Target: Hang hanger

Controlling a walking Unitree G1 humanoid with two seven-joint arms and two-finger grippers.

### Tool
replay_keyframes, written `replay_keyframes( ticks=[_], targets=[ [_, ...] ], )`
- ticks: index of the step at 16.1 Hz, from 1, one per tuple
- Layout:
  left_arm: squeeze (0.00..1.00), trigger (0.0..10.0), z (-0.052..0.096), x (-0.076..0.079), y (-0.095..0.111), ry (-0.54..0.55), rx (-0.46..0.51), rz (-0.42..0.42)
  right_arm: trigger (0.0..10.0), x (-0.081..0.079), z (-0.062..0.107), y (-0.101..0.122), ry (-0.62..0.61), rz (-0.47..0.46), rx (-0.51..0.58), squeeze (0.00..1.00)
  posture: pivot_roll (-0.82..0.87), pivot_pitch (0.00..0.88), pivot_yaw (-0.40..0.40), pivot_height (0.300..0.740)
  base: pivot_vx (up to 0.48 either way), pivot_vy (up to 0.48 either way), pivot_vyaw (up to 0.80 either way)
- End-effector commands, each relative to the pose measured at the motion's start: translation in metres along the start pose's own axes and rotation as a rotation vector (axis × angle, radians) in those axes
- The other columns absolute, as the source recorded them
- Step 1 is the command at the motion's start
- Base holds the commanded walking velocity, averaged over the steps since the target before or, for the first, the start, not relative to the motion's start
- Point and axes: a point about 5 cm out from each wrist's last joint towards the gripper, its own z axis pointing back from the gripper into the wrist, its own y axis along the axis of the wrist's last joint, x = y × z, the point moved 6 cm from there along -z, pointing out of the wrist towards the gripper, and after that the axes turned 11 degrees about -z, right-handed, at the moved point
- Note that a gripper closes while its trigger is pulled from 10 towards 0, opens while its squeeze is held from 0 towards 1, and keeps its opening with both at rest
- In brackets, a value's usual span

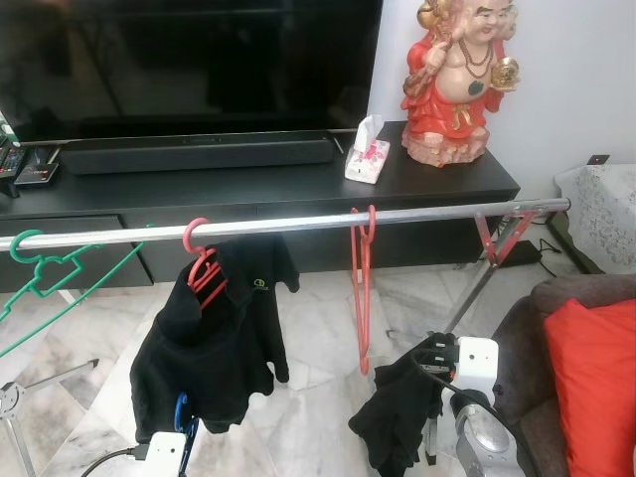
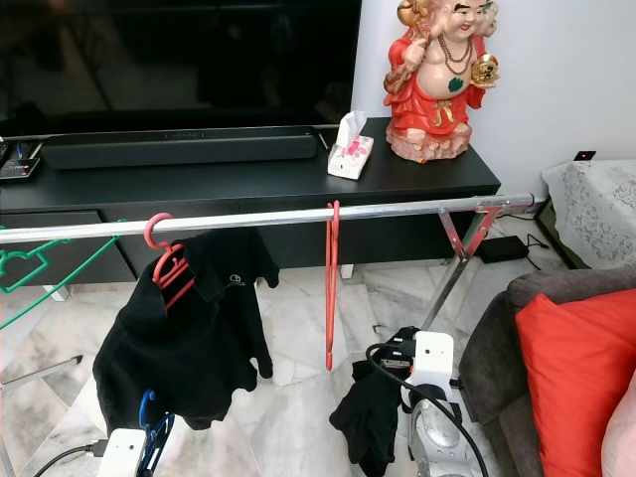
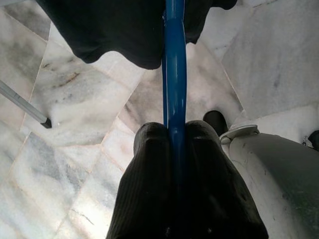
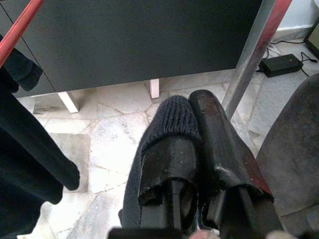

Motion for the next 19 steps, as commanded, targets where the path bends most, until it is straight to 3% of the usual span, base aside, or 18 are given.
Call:
replay_keyframes(
  ticks=[1,19],
  targets=[
    [0.00,10.0,0.0017,-0.0027,-0.0100,0.006,-0.030,0.004,10.0,0.0000,-0.0012,0.0063,0.004,0.006,0.023,0.00,-0.08,0.000,-0.022,0.740,0.000,0.000,0.00],
    [0.00,10.0,0.0013,0.0023,-0.0077,0.001,-0.025,0.021,10.0,0.0056,-0.0015,0.0061,-0.006,0.009,0.015,0.00,-0.09,0.000,-0.027,0.740,-0.306,0.000,0.00]
  ],
)
